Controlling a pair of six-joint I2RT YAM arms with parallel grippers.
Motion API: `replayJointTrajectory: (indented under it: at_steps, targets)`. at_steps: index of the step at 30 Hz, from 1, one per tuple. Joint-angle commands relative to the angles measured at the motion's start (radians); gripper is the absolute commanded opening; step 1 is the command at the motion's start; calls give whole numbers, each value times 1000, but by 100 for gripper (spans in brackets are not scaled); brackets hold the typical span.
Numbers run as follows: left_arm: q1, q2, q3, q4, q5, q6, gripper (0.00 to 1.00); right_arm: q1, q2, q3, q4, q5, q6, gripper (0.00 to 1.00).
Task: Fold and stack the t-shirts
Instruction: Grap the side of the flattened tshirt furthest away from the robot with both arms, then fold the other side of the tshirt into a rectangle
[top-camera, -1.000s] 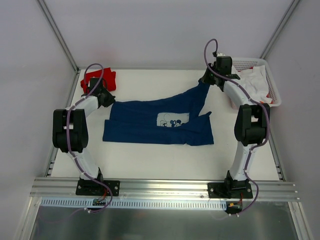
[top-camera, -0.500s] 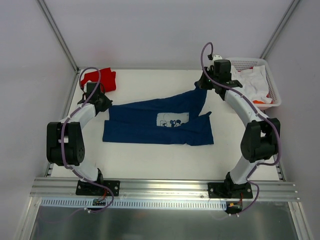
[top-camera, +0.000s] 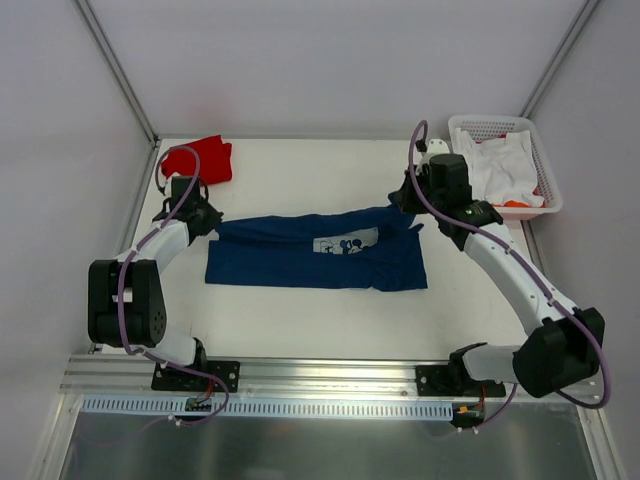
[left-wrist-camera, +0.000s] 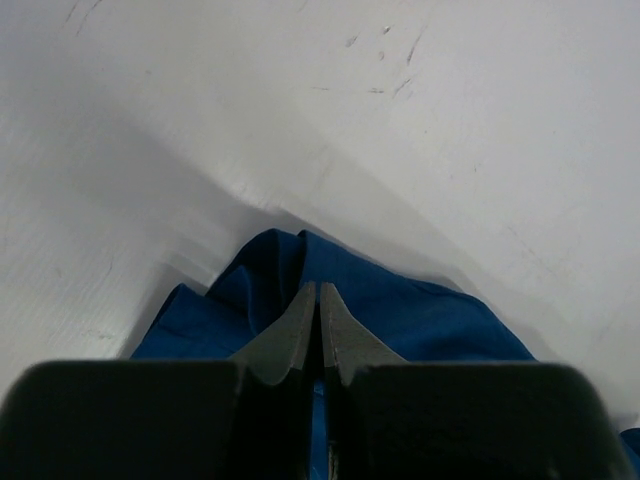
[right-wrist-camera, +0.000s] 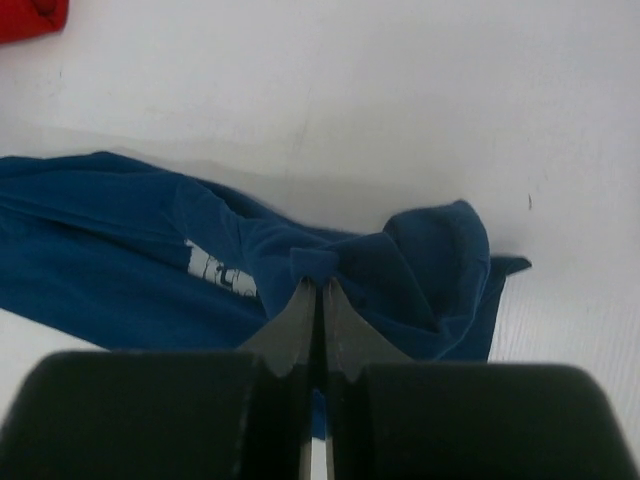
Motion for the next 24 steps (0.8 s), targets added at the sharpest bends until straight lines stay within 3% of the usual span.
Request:
replayJointTrajectory:
  at_steps: [1,17,24]
  targets:
    - [-6,-39,-22,7,-17,-11,0,31,-111,-69,-59,78,60,0]
    - [-7,-88,-77,1,-12,-20,0,206,-260,-359,-159,180,333,0]
    - [-6,-177,-150,-4,-51,-51,0,243,-260,-393,-196,238,395,0]
